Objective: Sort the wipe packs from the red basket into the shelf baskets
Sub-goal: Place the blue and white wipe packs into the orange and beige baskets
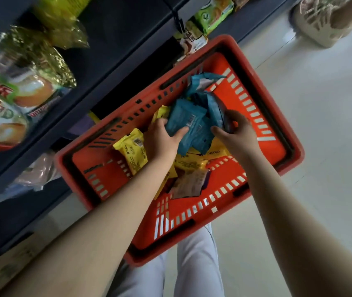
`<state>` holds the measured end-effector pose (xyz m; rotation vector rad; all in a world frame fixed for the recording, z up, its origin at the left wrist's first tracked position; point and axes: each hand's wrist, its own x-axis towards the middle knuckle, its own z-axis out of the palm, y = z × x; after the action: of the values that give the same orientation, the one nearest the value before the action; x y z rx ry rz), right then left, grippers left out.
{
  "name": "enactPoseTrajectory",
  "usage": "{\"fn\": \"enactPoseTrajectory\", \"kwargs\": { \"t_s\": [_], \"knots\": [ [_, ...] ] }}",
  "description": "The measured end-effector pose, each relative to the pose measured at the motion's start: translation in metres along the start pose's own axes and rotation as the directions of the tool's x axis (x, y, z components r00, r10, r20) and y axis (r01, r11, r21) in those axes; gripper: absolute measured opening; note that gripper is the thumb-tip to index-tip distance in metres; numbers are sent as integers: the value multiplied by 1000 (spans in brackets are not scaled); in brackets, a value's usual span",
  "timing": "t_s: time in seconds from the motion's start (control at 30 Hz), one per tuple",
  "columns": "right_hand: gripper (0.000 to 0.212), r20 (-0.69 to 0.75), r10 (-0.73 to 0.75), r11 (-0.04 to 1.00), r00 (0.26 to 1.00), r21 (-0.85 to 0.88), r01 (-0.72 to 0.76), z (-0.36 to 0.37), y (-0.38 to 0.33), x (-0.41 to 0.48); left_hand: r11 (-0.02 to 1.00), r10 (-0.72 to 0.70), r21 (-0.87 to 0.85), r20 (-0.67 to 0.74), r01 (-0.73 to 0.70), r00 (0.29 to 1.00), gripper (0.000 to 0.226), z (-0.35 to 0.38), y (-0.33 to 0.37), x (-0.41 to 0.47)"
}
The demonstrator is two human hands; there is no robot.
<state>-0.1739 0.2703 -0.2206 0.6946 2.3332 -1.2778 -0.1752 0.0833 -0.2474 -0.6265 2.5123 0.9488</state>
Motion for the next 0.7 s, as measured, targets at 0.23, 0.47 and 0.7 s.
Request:
{"fn": "enactPoseTrajectory", "kwargs": {
  "t_s": [0.23,0.47,0.7],
  "knots": [
    [33,301,132,730,945,615,-298,-30,-31,-56,918,-173,-330,161,218,972,28,-37,3,-34],
    [38,415,-141,415,899,849,-327,-94,-122,-169,662,-142,-709,203,245,969,9,-174,59,-149],
    [30,339,-225,586,913,796,-151,-142,-230,-266,376,-65,-904,192,203,979,16,-306,99,-261]
  ]
}}
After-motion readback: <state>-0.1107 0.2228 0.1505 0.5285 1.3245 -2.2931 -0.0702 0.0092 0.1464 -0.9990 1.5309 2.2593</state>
